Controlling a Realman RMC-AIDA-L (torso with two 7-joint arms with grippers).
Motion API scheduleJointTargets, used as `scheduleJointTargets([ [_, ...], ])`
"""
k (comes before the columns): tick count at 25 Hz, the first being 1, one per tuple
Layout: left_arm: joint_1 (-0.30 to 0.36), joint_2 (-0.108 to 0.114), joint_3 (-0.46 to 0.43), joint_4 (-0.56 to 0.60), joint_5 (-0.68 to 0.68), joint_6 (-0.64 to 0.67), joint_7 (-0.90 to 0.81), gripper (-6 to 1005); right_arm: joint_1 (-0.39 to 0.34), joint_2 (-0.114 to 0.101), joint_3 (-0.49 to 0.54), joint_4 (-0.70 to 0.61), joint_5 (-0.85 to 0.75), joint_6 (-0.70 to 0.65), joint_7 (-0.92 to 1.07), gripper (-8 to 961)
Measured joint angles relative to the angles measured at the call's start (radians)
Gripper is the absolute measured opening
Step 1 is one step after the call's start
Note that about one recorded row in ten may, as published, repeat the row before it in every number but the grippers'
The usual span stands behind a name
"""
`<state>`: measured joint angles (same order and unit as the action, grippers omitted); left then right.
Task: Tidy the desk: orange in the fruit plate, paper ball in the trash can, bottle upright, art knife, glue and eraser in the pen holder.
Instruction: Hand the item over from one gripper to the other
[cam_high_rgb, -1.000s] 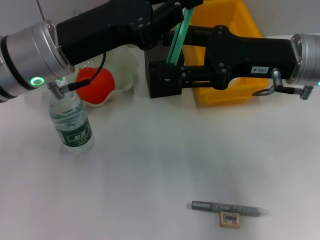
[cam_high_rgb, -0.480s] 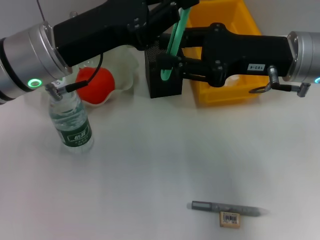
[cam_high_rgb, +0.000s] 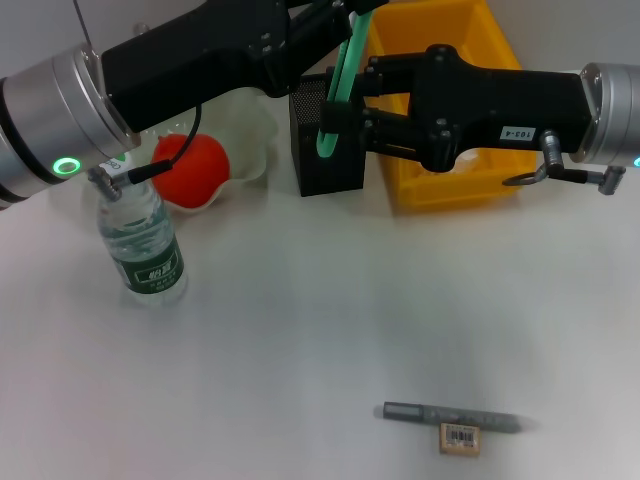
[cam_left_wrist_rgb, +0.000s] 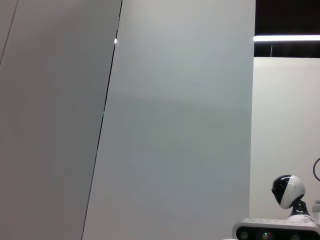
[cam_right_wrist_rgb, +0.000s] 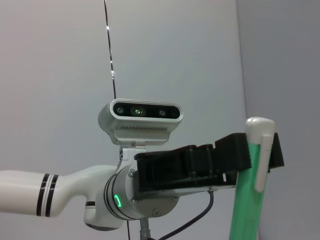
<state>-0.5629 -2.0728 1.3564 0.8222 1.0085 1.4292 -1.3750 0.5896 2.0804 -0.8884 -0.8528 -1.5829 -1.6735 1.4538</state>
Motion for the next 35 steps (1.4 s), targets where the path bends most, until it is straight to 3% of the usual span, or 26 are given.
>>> scheduleJointTargets([
  [6, -0.002, -0.001, 0.008, -0.003, 0.0, 0.0, 0.011, 215, 0.004, 0.0, -0.007, 0.0, 0.0, 0.0, 0.0, 332],
  [35, 0.004, 0.0, -0.004, -0.022, -0.004, -0.006, 0.033, 219, 0.006, 0.0, -0.009, 0.0, -0.001, 0.026, -0.001, 194],
])
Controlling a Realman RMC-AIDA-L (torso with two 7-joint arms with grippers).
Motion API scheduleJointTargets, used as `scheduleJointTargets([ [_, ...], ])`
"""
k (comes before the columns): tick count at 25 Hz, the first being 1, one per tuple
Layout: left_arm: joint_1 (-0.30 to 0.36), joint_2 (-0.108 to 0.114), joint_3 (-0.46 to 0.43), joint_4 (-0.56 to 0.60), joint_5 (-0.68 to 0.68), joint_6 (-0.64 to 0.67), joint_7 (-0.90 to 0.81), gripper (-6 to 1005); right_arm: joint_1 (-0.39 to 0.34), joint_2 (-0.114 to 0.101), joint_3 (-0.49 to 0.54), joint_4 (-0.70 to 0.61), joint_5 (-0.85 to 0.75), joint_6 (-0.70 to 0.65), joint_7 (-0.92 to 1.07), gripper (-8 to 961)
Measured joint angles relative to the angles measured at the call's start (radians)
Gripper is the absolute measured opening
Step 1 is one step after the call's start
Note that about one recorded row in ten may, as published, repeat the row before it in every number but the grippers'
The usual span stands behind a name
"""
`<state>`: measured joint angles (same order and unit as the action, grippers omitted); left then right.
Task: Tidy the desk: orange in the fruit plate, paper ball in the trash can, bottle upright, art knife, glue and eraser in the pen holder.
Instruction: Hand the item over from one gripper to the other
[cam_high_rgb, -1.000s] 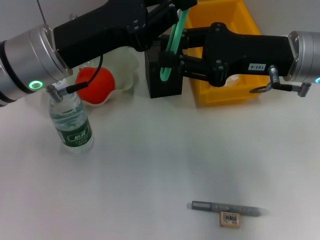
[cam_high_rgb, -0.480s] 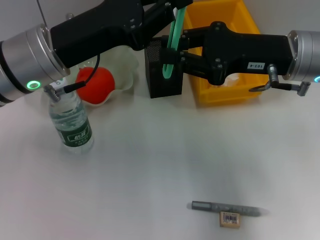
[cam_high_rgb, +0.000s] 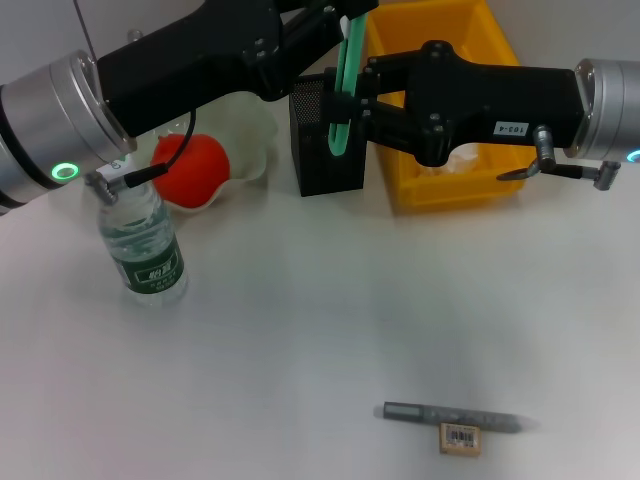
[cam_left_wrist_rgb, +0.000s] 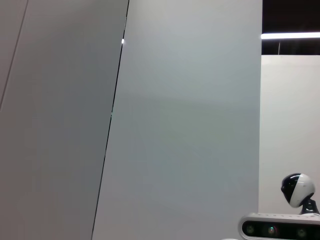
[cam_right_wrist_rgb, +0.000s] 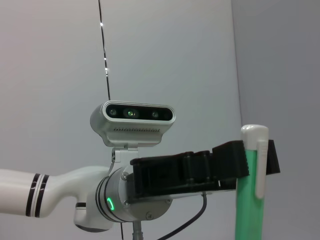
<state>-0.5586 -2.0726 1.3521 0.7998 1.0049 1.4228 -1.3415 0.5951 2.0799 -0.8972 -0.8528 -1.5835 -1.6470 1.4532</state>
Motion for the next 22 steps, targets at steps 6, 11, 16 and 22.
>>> scheduleJointTargets([
  [6, 0.001, 0.001, -0.007, -0.006, 0.0, -0.001, 0.006, 220, 0.001, 0.0, 0.0, 0.0, -0.001, 0.001, 0.0, 192],
  [11, 0.001, 0.002, -0.014, -0.013, 0.0, -0.001, 0.007, 221, 0.001, 0.0, 0.0, 0.0, -0.004, 0.001, 0.001, 192],
  [16, -0.001, 0.002, -0.016, -0.027, 0.0, -0.004, 0.007, 221, 0.002, 0.0, -0.002, 0.0, -0.004, -0.001, 0.001, 191],
  [22, -0.001, 0.002, -0.016, -0.032, 0.0, -0.005, 0.007, 260, 0.002, 0.0, -0.002, 0.005, -0.003, -0.003, 0.002, 191],
])
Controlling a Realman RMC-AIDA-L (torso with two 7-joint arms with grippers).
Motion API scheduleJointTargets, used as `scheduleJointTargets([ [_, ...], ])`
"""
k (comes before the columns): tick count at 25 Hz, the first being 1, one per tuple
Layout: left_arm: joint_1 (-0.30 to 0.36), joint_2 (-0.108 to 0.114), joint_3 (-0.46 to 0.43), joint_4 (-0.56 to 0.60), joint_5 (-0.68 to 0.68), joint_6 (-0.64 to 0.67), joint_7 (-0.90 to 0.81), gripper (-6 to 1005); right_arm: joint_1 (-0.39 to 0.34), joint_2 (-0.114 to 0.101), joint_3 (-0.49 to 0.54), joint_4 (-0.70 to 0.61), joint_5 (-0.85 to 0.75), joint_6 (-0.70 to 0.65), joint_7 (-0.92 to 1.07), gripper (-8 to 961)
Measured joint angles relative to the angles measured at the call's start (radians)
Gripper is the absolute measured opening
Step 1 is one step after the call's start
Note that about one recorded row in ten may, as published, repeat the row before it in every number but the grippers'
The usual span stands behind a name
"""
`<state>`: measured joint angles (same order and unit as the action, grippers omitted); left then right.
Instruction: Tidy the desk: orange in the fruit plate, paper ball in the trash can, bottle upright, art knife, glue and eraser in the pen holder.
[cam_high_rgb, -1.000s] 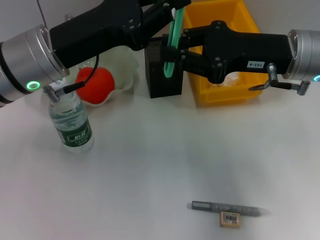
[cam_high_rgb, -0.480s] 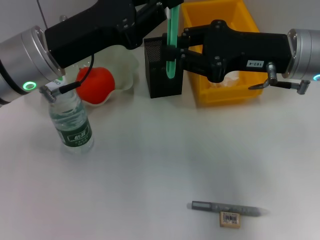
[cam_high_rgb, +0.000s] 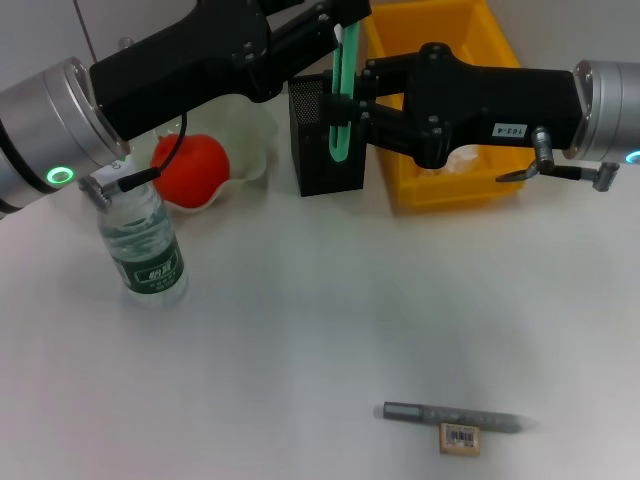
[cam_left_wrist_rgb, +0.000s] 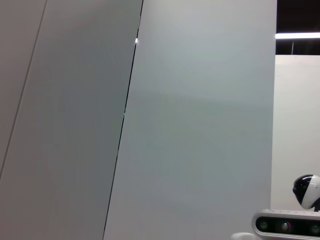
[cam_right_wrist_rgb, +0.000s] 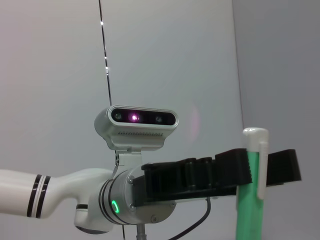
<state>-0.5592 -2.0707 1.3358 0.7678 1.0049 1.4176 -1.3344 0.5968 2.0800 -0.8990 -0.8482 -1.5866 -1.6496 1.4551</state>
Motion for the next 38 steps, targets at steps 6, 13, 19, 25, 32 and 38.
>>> scheduleJointTargets([
  [6, 0.004, 0.001, -0.004, 0.0, 0.0, 0.004, 0.005, 501, 0.0, 0.0, 0.0, 0.004, 0.002, 0.011, -0.001, 190],
  [13, 0.019, 0.002, -0.025, 0.0, -0.01, 0.015, 0.012, 655, -0.002, 0.0, 0.002, 0.006, 0.003, 0.035, -0.002, 175],
  [19, 0.04, 0.003, -0.056, 0.002, -0.013, 0.022, 0.012, 730, -0.007, 0.001, 0.013, 0.005, 0.006, 0.058, -0.002, 175],
  [25, 0.083, 0.005, -0.111, 0.001, -0.017, 0.023, 0.017, 735, -0.016, 0.001, 0.015, 0.004, 0.007, 0.149, -0.005, 175],
  [32, 0.12, 0.006, -0.158, -0.003, -0.017, 0.012, 0.051, 735, -0.016, 0.002, 0.009, 0.02, 0.031, 0.279, -0.049, 175],
  [38, 0.115, 0.008, -0.18, -0.024, -0.003, -0.005, 0.055, 736, 0.032, 0.002, 0.001, 0.093, 0.084, 0.448, -0.109, 175],
])
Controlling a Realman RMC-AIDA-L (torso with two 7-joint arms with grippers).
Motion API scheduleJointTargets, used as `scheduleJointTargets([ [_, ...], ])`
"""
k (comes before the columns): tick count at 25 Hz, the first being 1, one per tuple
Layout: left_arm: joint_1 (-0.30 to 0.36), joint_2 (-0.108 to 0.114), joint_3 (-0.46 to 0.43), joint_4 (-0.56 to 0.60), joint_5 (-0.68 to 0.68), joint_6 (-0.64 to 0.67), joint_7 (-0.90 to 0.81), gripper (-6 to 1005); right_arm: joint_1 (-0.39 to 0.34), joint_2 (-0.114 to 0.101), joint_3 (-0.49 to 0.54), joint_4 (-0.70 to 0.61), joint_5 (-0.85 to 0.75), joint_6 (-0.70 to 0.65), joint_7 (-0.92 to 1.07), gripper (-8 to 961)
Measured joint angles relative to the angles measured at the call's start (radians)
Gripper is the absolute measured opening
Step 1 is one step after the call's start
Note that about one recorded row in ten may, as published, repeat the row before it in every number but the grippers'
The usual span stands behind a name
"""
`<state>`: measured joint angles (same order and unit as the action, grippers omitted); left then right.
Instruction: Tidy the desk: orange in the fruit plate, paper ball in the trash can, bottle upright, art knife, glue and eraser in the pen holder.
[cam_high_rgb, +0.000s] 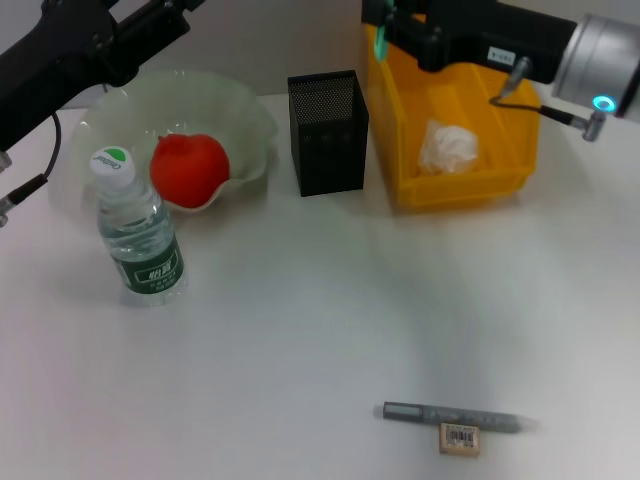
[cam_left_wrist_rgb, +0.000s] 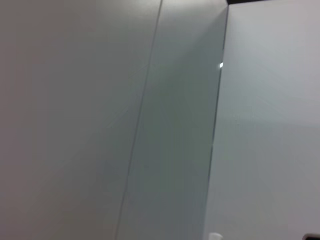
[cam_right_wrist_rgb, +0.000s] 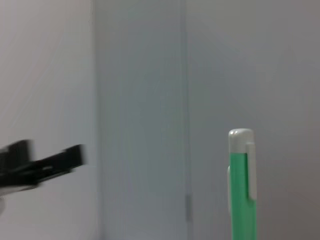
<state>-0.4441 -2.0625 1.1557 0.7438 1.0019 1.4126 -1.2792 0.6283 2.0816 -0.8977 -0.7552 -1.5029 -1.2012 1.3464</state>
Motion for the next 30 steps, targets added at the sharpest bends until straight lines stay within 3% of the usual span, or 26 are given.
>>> scheduleJointTargets([
  [5, -0.002, 0.001, 0.0, -0.001, 0.004, -0.02, 0.001, 736, 0.057, 0.0, 0.0, 0.07, 0.035, 0.122, -0.065, 175],
  [15, -0.002, 0.008, 0.0, -0.001, 0.01, -0.067, -0.002, 731, 0.165, -0.003, 0.002, 0.211, 0.04, 0.219, -0.155, 175],
  [23, -0.01, 0.003, 0.005, -0.001, 0.029, -0.069, 0.025, 730, 0.184, -0.001, 0.009, 0.268, 0.057, 0.25, -0.2, 176],
  [30, -0.011, 0.001, 0.002, -0.001, 0.029, -0.064, 0.058, 730, 0.184, 0.0, 0.002, 0.384, 0.236, 0.251, -0.429, 176],
])
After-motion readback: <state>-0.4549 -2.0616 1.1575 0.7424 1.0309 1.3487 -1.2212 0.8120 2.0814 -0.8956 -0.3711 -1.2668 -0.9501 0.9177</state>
